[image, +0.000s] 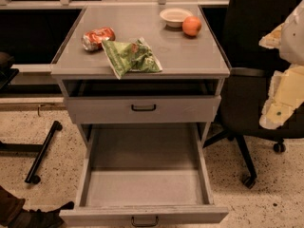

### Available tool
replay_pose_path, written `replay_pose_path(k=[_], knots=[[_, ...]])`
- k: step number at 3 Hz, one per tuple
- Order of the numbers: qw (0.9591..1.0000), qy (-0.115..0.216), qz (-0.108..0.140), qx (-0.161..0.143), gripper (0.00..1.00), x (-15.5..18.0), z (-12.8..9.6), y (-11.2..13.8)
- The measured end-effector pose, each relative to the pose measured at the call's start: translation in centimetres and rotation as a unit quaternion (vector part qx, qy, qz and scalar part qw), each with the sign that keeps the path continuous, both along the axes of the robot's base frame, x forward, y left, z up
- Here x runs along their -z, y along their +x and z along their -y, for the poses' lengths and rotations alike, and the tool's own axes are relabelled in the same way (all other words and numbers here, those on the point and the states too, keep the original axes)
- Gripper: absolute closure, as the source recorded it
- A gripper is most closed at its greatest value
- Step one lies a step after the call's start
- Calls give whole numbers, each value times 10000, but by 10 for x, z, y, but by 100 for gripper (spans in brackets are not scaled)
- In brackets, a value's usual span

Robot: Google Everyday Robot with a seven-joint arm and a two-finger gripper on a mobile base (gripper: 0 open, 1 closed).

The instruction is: Place green jalapeno chip bag into middle drawer

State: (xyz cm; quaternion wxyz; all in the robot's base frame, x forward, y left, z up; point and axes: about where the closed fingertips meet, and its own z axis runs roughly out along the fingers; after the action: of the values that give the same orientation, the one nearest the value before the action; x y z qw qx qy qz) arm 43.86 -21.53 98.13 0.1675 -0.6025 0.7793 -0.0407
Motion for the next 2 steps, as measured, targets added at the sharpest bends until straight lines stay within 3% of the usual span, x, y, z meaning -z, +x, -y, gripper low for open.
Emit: replay_pose_path(k=[1, 2], knots=[[10000, 0, 0, -1, 0, 0, 0, 0], [9997, -35, 65, -219, 0, 8, -7, 14]])
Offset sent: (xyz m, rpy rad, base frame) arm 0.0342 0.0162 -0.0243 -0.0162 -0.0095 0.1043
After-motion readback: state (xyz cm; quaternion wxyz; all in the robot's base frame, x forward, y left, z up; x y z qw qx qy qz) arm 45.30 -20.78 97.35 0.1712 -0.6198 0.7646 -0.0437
